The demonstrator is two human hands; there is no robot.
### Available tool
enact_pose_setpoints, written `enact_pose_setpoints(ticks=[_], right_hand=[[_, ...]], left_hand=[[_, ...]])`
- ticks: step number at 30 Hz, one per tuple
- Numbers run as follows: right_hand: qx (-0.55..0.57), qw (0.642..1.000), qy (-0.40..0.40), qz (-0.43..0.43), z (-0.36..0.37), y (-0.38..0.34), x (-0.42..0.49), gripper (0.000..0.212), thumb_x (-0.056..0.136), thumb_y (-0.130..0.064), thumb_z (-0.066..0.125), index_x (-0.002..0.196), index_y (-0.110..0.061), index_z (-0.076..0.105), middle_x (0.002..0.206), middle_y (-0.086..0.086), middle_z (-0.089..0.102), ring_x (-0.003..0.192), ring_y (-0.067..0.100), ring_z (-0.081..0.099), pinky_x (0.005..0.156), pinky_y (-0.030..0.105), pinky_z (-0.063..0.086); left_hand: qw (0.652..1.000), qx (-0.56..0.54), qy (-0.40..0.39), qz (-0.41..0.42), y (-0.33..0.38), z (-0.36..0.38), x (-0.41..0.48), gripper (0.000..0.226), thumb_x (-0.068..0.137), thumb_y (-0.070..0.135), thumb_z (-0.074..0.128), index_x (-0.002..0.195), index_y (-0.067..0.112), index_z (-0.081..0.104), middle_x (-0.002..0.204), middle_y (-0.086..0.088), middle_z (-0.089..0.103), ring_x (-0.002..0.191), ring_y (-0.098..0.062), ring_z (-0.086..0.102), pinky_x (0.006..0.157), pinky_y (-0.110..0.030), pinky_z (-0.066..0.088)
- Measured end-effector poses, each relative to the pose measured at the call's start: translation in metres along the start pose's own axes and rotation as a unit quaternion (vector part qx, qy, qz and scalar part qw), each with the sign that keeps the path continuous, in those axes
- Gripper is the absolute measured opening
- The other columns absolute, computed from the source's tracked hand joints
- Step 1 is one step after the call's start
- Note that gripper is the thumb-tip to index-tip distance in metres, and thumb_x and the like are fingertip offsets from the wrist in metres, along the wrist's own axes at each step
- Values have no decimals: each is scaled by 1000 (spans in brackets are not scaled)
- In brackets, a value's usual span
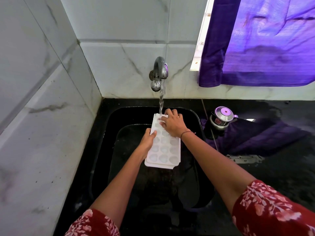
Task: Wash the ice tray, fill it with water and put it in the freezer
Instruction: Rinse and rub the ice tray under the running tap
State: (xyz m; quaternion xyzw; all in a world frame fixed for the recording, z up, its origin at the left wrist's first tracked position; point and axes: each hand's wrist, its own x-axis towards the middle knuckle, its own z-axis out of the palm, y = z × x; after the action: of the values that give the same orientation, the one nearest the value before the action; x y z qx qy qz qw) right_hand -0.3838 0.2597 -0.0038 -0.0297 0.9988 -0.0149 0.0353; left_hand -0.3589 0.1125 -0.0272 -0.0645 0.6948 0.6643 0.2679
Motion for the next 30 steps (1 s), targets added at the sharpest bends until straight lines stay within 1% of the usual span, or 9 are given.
enact_pose_setpoints(ticks=[4, 7, 12, 19, 21, 23, 25, 27, 30], right_hand=[[30, 999, -7, 7, 3, 2, 1, 38, 100, -41, 32, 133, -35, 50, 136, 5, 35, 123, 28, 32, 99, 42, 32], [18, 1000, -15, 2, 1, 6, 3, 37, 99, -44, 33, 131, -38, 50, 137, 4, 35, 124, 28, 30, 99, 42, 31], [-16, 1000, -14, -3, 3, 4, 6, 40, 100, -43, 28, 133, -35, 49, 142, 4, 32, 129, 29, 28, 102, 46, 29], [-23, 1000, 13, -8, -1, 3, 11, 37, 100, -37, 31, 124, -23, 56, 135, 7, 37, 127, 29, 31, 103, 45, 29], [9, 999, 29, -14, 2, -2, 10, 37, 101, -32, 31, 125, -17, 55, 138, 9, 36, 128, 29, 32, 106, 42, 29], [83, 996, 38, -18, 5, -8, 10, 38, 101, -25, 31, 131, -9, 48, 144, 12, 33, 134, 29, 30, 112, 37, 22], [115, 993, 30, -29, 7, -12, 11, 46, 101, -24, 29, 142, -3, 33, 154, 15, 22, 144, 27, 16, 118, 35, 8], [91, 995, 13, -49, 10, -17, 10, 55, 102, -30, 24, 149, -3, 18, 159, 14, 6, 148, 24, 1, 119, 35, 0], [57, 995, 6, -76, 17, -27, 1, 60, 100, -36, 14, 150, -5, 1, 159, 12, -4, 147, 20, -6, 119, 37, -5]], left_hand=[[1000, 14, -3, 0, 4, -1, 2, 15, 101, 25, 39, 112, 17, 43, 99, -3, 57, 86, -17, 58, 71, -33, 51], [1000, 27, -10, -2, 2, -4, 5, 13, 101, 26, 40, 110, 18, 43, 106, -7, 56, 91, -21, 57, 78, -37, 50], [1000, 9, -15, -12, 4, -2, 6, 14, 101, 26, 40, 111, 17, 43, 103, -6, 57, 86, -18, 59, 69, -33, 51], [1000, 9, -25, -10, 4, 4, 7, 17, 100, 27, 42, 116, 23, 44, 115, -7, 58, 106, -26, 58, 95, -45, 49], [1000, 1, -14, -3, 6, 4, 11, 16, 100, 28, 42, 115, 24, 44, 116, -8, 59, 105, -26, 60, 93, -47, 50], [1000, -12, -8, 10, 10, 4, 11, 17, 101, 28, 40, 116, 22, 44, 110, -6, 61, 95, -22, 63, 82, -40, 55], [999, -8, 4, 31, 12, 2, 13, 19, 101, 30, 38, 115, 20, 44, 105, -4, 60, 89, -15, 61, 73, -29, 53], [999, -2, 15, 47, 11, 0, 16, 21, 102, 32, 35, 112, 17, 46, 102, -1, 59, 85, -9, 58, 70, -21, 49], [998, -1, 33, 52, 12, -1, 18, 22, 103, 31, 28, 99, 20, 47, 92, 10, 54, 83, 0, 51, 66, -8, 43]])
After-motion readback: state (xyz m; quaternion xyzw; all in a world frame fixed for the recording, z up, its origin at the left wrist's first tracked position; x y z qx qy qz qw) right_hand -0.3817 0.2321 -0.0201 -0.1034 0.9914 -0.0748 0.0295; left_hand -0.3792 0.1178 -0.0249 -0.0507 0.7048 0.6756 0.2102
